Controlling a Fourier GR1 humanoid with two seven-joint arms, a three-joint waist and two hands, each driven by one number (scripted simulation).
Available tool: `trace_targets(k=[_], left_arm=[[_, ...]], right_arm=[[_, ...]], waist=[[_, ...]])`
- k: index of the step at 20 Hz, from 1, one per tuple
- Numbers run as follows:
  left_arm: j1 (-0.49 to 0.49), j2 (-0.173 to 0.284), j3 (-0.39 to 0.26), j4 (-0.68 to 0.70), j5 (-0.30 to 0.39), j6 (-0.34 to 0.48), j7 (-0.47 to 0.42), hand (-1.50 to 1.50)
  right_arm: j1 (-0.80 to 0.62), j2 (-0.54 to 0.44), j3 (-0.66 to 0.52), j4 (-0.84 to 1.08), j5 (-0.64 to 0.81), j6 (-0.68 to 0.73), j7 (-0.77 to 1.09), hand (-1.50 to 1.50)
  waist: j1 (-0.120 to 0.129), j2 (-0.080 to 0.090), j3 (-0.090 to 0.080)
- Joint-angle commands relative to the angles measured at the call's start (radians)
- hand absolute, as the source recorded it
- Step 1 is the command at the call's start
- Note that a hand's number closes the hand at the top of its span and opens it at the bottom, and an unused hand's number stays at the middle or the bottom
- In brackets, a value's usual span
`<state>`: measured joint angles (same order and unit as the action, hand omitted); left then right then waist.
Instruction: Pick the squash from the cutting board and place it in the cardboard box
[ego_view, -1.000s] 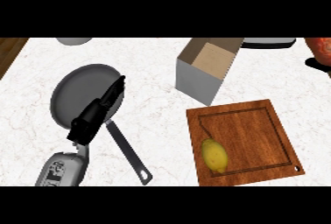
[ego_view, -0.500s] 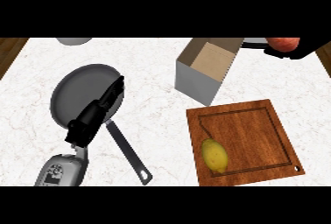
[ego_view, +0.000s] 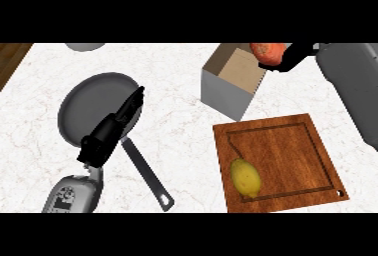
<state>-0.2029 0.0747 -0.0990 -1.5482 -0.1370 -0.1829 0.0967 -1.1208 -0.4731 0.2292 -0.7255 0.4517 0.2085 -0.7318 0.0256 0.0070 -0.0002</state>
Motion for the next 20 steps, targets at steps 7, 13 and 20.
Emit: trace_targets(k=[7, 13, 20], left_arm=[[-0.040, 0.015, 0.023, 0.049, 0.024, -0.039, -0.013, 0.00], [-0.030, -0.001, -0.005, 0.004, -0.009, -0.016, 0.012, 0.00], [-0.008, -0.009, -0.013, 0.053, -0.034, 0.000, -0.065, 0.00]], right_arm=[[-0.057, 0.137, 0.013, 0.332, 0.069, 0.052, 0.026, -1.50], [-0.083, 0.162, -0.094, 0.434, -0.016, 0.113, -0.063, -1.50], [-0.139, 0.105, -0.332, 0.523, -0.262, 0.311, 0.005, -1.50]], waist=[[0.019, 0.011, 0.000], [0.025, 0.011, 0.001], [0.027, 0.020, 0.001]])
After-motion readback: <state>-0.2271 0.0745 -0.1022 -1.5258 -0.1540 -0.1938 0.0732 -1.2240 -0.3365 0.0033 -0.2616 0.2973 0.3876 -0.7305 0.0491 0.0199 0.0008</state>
